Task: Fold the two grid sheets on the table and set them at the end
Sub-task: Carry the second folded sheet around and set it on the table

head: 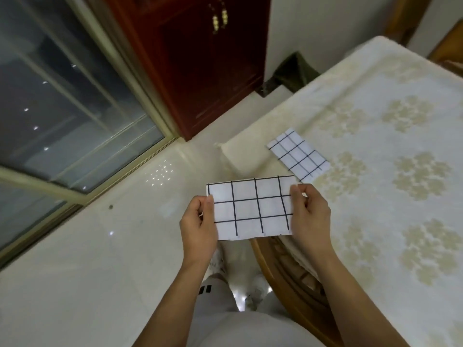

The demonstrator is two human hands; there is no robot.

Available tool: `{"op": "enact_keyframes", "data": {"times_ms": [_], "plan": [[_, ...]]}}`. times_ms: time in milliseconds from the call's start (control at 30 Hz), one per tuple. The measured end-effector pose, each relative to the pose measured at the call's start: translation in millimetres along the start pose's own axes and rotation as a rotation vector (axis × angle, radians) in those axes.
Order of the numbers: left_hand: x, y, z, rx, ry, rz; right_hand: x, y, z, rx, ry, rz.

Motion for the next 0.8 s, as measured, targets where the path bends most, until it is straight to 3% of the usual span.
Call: {"op": "enact_keyframes", "data": {"times_ms": [433, 800], "plan": [[-34, -140, -99, 0.517, -0.162, -0.089, -22, -39, 43, -0.446, -0.081, -0.233], [-35, -216, -135, 0.797, -0.265, -0.171, -28, -59, 22, -0.654, -0.142, -0.351]]}}
Point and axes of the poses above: each hand's wrist, its own y-axis away from the middle knuckle, its own z-axis out of the back of the hand, x = y × z, the point moved 7 cm from there along -y, towards the middle knuckle, and after that the axes turned 13 degrees about x, right-handed, at the moved point
